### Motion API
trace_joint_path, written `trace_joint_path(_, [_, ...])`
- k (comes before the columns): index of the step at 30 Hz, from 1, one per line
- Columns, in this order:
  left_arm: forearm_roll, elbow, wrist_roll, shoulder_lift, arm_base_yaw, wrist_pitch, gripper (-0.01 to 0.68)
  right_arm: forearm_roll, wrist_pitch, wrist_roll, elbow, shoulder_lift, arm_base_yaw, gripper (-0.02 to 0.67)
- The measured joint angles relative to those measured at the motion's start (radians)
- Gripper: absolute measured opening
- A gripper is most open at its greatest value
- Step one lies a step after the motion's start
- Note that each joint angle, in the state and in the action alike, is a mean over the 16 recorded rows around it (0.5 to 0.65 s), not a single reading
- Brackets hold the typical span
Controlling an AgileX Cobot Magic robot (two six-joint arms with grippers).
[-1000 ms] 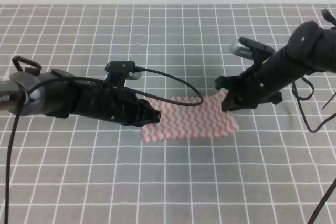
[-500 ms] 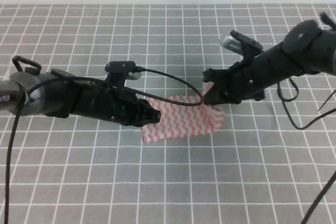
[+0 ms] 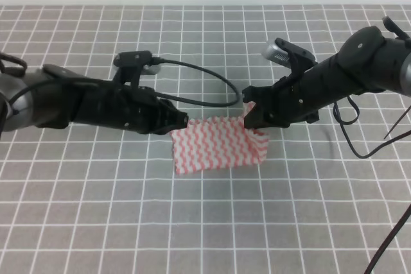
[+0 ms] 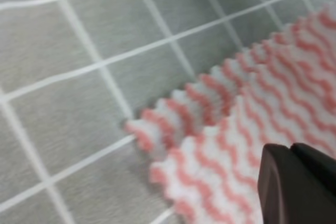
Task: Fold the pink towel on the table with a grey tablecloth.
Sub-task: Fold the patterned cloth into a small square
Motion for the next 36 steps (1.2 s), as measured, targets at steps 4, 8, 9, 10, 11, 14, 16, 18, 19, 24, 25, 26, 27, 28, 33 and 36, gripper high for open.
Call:
trace_joint_path(4, [0.011, 0.000, -0.019, 0.011, 0.008, -0.004, -0.001, 0.000, 0.000, -0.001, 0.000, 0.001, 0.000, -0.013])
trace_joint_path(8, [0.009, 0.000, -0.021, 0.034, 0.012, -0.010, -0.001, 0.000, -0.001, -0.001, 0.000, 0.000, 0.000, -0.012])
trace_joint_path(9, [0.007, 0.000, -0.020, 0.040, 0.012, -0.012, -0.001, 0.001, -0.001, -0.001, 0.000, 0.000, 0.000, -0.012])
trace_joint_path(10, [0.005, 0.000, -0.018, 0.046, 0.012, -0.014, -0.001, 0.002, -0.001, -0.001, 0.000, 0.000, 0.000, -0.012])
trace_joint_path(11, [0.002, 0.000, -0.015, 0.051, 0.012, -0.016, -0.001, 0.004, -0.001, 0.000, 0.000, -0.001, 0.000, -0.012])
trace_joint_path(14, [-0.007, 0.000, -0.006, 0.064, 0.012, -0.021, -0.001, 0.012, -0.001, 0.000, 0.000, 0.000, 0.000, -0.012])
trace_joint_path(16, [-0.014, 0.000, 0.000, 0.070, 0.012, -0.025, -0.001, 0.019, -0.001, -0.001, 0.000, 0.000, 0.001, -0.012])
trace_joint_path(18, [-0.020, 0.000, 0.006, 0.074, 0.012, -0.027, -0.001, 0.027, -0.001, -0.002, 0.000, 0.000, 0.001, -0.012])
trace_joint_path(19, [-0.023, 0.000, 0.010, 0.075, 0.012, -0.028, -0.001, 0.032, 0.000, -0.003, 0.000, 0.000, 0.002, -0.012])
trace_joint_path(24, [-0.033, 0.000, 0.022, 0.077, 0.012, -0.029, -0.001, 0.056, 0.003, -0.010, -0.006, 0.000, 0.015, -0.013])
trace_joint_path(25, [-0.034, 0.000, 0.023, 0.077, 0.012, -0.029, -0.001, 0.060, 0.003, -0.012, -0.009, 0.000, 0.019, -0.013])
trace_joint_path(26, [-0.035, 0.000, 0.025, 0.077, 0.012, -0.029, -0.001, 0.064, 0.004, -0.013, -0.011, 0.000, 0.024, -0.013])
trace_joint_path(27, [-0.035, 0.000, 0.026, 0.077, 0.012, -0.028, -0.001, 0.067, 0.004, -0.015, -0.014, 0.001, 0.028, -0.014])
trace_joint_path(28, [-0.035, 0.000, 0.026, 0.077, 0.012, -0.028, -0.001, 0.070, 0.004, -0.017, -0.017, 0.001, 0.033, -0.014])
trace_joint_path(33, [-0.036, 0.000, 0.026, 0.077, 0.012, -0.026, -0.001, 0.079, -0.001, -0.024, -0.032, 0.002, 0.061, -0.014])
trace_joint_path(36, [-0.036, 0.000, 0.027, 0.077, 0.012, -0.024, -0.001, 0.082, -0.009, -0.025, -0.041, 0.003, 0.079, -0.014])
